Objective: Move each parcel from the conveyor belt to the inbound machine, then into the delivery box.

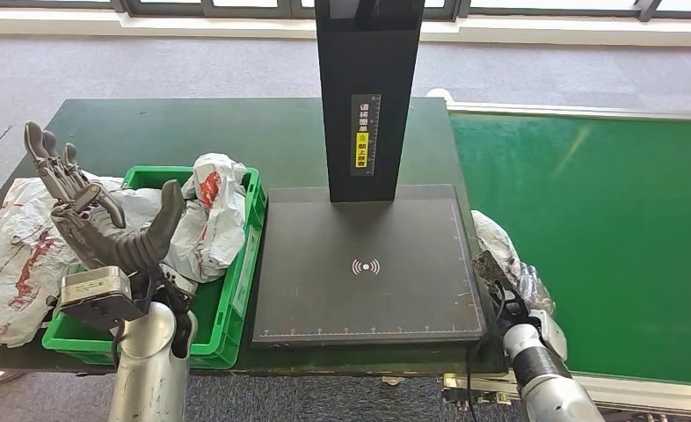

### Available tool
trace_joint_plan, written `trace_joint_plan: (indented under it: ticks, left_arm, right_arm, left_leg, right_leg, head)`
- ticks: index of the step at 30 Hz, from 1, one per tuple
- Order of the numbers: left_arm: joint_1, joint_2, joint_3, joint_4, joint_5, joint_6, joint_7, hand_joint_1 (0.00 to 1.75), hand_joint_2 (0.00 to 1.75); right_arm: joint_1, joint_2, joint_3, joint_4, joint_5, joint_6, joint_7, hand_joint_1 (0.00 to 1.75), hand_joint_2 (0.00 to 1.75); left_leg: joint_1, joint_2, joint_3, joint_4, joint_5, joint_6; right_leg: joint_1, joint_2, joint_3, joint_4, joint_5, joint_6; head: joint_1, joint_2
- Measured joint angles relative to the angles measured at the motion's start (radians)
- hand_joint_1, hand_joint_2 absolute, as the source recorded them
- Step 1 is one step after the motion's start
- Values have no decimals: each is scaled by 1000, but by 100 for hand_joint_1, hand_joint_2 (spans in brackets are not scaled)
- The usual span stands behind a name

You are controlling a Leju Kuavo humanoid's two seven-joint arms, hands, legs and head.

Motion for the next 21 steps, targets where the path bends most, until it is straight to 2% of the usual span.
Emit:
trace_joint_plan:
  ticks: [1, 4, 10, 21]
  left_arm:
    - [0, 0, -3, 1, -1, 0, -1, 0, 175]
    - [1, 1, -13, 7, -4, 0, -4, 0, 175]
    - [0, 2, -21, 19, -6, 0, -4, 0, 175]
    - [0, 2, -27, 26, -9, 0, -3, 0, 175]
  right_arm:
    - [0, -1, -7, 0, -13, 29, -28, 175, 175]
    - [0, -5, -23, 1, -26, 69, -46, 175, 175]
    - [-4, -9, -35, 1, -23, 50, -18, 175, 175]
    - [-6, -12, -48, 2, -40, 56, -41, 175, 175]
  left_leg:
    - [0, 0, 0, 0, 0, 0]
    - [0, 0, 0, 0, 0, 0]
    - [0, 0, 0, 0, 0, 0]
    - [0, -1, 0, 0, 0, 0]
  right_leg:
    - [0, 0, 0, 0, 0, 0]
    - [0, 0, 0, 0, 0, 0]
    - [1, 0, 0, 0, 0, 0]
    - [0, -1, 0, 0, -1, 1]
  head:
    - [0, 0]
    - [0, 0]
    - [0, 0]
    - [0, 0]
